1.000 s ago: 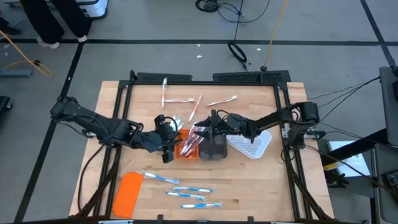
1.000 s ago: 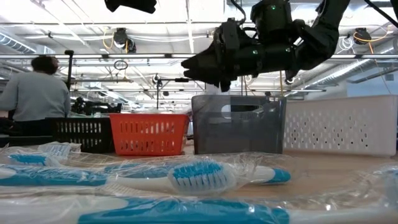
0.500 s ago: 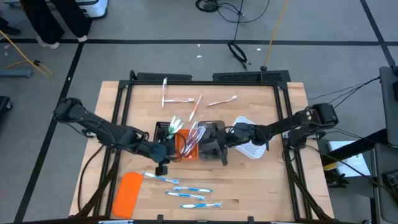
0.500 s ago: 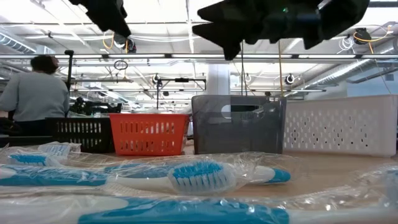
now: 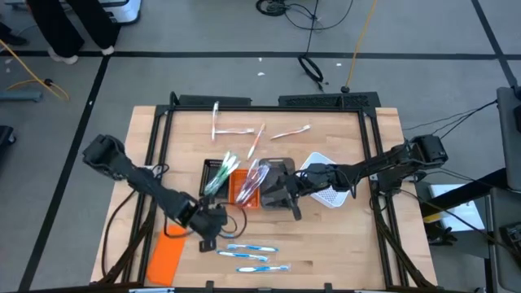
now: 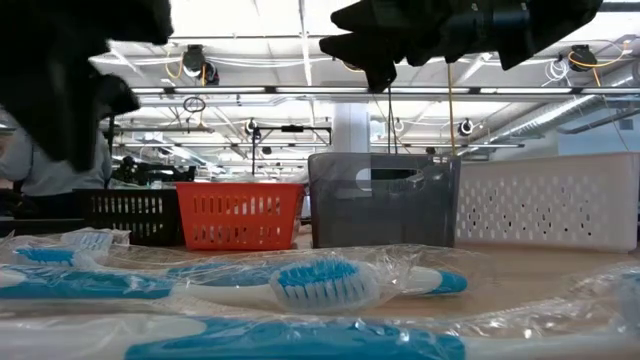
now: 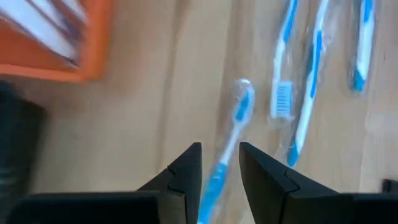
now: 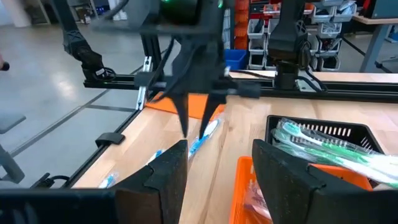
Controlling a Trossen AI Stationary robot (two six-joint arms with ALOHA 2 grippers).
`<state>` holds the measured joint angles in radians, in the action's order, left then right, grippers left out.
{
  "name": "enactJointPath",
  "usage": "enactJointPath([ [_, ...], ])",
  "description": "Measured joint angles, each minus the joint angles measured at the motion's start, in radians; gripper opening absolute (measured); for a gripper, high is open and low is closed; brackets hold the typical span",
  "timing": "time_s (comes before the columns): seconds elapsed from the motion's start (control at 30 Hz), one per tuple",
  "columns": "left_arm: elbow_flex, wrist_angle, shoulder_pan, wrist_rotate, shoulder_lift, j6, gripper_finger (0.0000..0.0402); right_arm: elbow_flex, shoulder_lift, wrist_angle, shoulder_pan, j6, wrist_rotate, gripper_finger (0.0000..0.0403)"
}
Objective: Pick & Place Toothbrushes
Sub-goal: Put the blue toothbrush into the white bin
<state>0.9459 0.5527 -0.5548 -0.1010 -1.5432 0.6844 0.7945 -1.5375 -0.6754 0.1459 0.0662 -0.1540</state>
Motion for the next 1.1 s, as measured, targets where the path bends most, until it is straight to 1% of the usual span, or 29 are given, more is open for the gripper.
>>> enactJointPath([
  [0.17, 0.0, -0.053, -0.041, 0.0, -0.078, 0.049, 0.0106, 0.0, 0.0, 0.0, 0.0, 0.0, 0.0, 0.0171],
  [0.27, 0.0, -0.094, -0.054, 0.017, -0.124, 0.058, 0.0106, 0.0, 0.0, 0.0, 0.0, 0.0, 0.0, 0.0171],
  [0.47, 0.0, -0.082, -0.055, 0.018, -0.193, 0.062, 0.0106, 0.0, 0.0, -0.001, 0.0, 0.0, 0.0, 0.0171],
  [0.67, 0.002, -0.085, -0.05, 0.007, -0.203, 0.057, 0.0106, 0.0, 0.0, 0.0, 0.0, 0.0, 0.0, 0.0171],
  [0.9, 0.001, -0.063, -0.048, -0.047, -0.19, 0.053, 0.0106, 0.0, 0.0, 0.008, 0.0, 0.0, 0.0, 0.0171],
  [1.0, 0.001, -0.054, -0.044, -0.059, -0.19, 0.054, 0.0091, 0.0, 0.0, 0.008, 0.0, 0.0, 0.0, 0.0171],
  [1.1, 0.0, -0.054, -0.038, -0.06, -0.19, 0.051, 0.0049, 0.0, 0.0, 0.013, 0.0, 0.0, 0.0, 0.0171],
])
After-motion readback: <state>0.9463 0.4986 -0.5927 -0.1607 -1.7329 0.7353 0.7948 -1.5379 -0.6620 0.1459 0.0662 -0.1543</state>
